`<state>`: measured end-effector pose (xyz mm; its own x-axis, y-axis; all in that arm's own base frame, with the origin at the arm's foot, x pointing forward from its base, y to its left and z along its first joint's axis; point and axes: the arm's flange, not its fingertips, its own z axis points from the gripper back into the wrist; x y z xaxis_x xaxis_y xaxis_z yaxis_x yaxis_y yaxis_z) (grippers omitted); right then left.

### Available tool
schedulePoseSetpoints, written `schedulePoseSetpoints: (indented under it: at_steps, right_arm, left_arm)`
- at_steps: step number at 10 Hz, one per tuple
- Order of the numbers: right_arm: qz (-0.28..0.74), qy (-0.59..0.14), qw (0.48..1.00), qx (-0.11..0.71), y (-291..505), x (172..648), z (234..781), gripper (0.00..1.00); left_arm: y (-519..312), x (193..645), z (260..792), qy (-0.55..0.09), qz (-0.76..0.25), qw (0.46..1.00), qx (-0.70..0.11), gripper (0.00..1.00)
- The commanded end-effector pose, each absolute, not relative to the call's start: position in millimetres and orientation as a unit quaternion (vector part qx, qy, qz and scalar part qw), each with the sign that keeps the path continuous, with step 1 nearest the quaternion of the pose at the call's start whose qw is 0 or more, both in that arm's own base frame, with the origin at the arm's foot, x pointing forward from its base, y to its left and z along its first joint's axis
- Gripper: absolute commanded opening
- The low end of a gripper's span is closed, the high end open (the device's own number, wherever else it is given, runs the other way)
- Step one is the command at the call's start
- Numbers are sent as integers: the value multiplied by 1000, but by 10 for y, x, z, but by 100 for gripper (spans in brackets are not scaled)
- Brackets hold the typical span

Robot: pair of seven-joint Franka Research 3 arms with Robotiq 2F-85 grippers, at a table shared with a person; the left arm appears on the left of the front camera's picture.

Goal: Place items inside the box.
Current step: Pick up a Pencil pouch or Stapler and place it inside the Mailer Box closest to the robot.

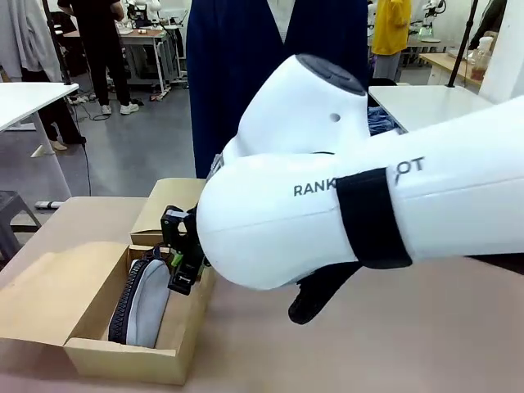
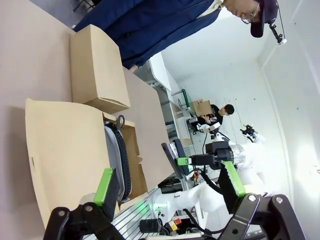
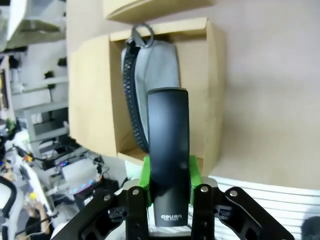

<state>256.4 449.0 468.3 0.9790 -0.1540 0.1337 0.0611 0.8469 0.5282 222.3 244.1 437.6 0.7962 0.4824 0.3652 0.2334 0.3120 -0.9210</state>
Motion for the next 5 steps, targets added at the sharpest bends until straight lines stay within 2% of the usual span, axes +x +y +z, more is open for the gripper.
schedulePoseSetpoints:
  at_steps: [1,2,5]
  right_arm:
    - [-60,-89,959,263,4487,2607,4613,32]
    - [-79,-143,948,274,4197,2378,4597,32]
    - [-45,-202,938,278,4552,2515,4497,32]
  left_arm:
    - [2435,2231,4396,-318,77,742,-586,100]
    - [2435,2231,4396,-318,77,742,-586,100]
    - [2435,2231,4396,-318,77,742,-586,100]
